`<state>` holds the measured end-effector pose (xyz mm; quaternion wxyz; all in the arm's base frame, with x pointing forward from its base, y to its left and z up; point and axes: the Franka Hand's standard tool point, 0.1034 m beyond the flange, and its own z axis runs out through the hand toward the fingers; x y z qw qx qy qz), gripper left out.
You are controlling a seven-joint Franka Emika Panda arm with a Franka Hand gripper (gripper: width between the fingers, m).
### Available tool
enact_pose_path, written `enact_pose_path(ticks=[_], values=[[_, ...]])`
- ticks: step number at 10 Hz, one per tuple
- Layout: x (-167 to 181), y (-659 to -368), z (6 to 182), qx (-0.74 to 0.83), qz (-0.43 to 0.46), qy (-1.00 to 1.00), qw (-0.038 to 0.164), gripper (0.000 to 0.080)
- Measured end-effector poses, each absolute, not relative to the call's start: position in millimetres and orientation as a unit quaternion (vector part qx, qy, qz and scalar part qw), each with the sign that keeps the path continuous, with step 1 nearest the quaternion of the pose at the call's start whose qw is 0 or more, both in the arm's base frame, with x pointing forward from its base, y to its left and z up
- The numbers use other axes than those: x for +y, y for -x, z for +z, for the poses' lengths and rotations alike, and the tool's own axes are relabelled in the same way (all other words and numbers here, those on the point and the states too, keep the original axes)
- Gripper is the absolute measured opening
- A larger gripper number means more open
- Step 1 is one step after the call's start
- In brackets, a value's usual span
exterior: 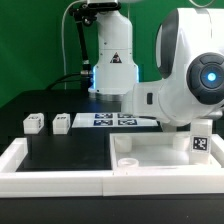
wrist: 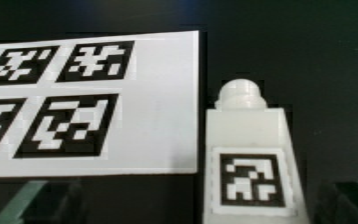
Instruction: Assemble square table
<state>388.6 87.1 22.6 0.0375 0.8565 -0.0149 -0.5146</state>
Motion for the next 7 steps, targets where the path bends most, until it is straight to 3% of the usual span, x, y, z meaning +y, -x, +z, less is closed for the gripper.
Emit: enact_pose_path(ticks=[7], values=[[89.6,-388.7,11.8,-0.017,-0.488,-0.872,0.040,0.0649]])
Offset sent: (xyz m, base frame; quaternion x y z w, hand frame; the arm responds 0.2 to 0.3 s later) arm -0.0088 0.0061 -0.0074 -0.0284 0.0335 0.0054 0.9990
